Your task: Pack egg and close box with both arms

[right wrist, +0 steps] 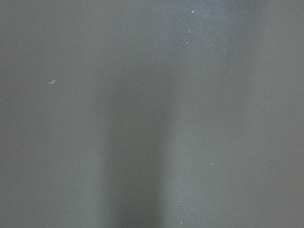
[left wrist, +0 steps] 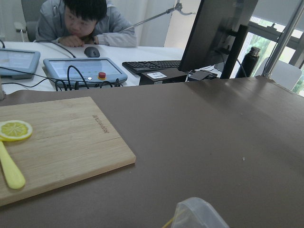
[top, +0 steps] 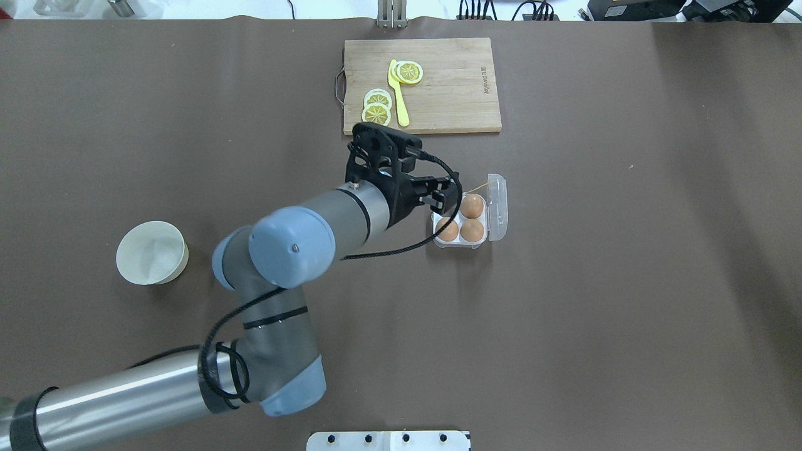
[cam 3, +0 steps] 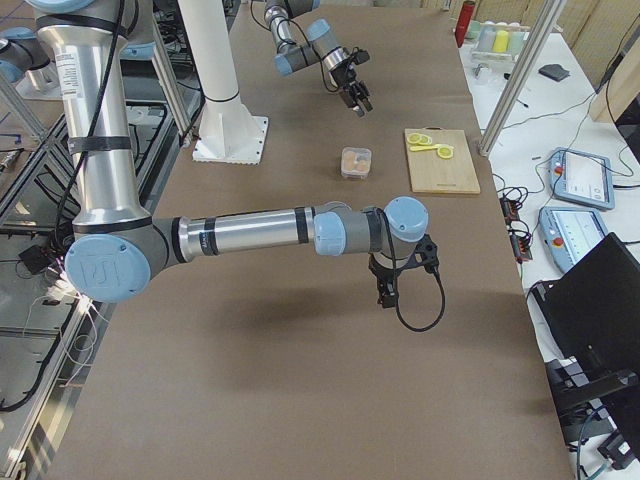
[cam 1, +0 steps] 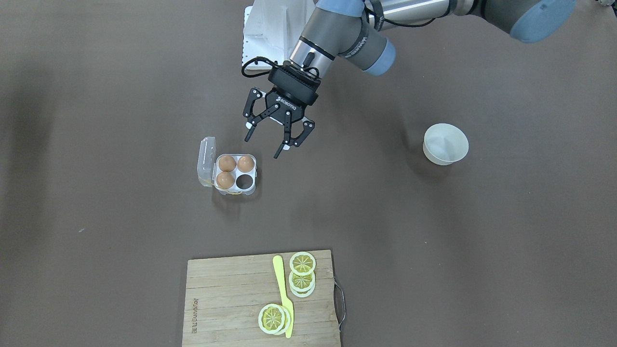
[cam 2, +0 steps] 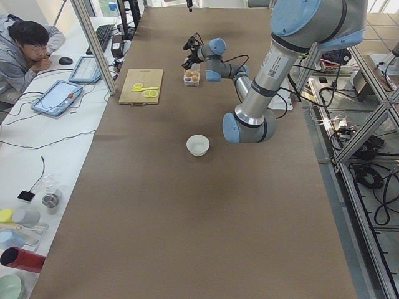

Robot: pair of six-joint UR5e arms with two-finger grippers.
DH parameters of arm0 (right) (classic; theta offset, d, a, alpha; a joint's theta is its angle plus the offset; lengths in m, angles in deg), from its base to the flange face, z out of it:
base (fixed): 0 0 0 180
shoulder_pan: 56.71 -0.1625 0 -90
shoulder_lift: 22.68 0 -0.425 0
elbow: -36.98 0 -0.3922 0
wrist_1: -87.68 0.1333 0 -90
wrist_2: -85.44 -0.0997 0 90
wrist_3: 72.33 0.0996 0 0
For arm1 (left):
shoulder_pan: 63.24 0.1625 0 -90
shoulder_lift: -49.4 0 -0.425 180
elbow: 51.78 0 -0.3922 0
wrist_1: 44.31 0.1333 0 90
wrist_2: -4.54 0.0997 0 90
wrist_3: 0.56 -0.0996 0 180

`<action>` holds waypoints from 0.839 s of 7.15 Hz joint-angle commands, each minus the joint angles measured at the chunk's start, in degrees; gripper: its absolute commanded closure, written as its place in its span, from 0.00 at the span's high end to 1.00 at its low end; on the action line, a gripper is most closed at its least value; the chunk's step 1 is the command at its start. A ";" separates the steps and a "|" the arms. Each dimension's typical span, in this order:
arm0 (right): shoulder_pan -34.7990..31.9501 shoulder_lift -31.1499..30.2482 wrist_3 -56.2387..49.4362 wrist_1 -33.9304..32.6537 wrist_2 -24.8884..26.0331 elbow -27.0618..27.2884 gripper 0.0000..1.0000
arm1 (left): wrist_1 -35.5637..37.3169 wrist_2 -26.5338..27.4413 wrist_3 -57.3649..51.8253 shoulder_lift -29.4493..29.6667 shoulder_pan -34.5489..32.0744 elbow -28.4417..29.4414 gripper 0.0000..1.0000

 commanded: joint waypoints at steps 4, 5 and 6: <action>3.49 1.59 12.05 0.09 0.18 7.23 1.00 | 38.70 -45.07 -9.57 -21.25 -31.65 -20.06 0.00; 7.09 1.77 18.63 1.48 0.52 9.34 1.00 | 38.79 -45.25 -15.65 -25.50 -35.33 -20.52 0.00; 11.65 1.77 27.57 9.07 1.66 9.45 0.99 | 38.96 -47.77 -21.98 -29.98 -37.98 -20.44 0.00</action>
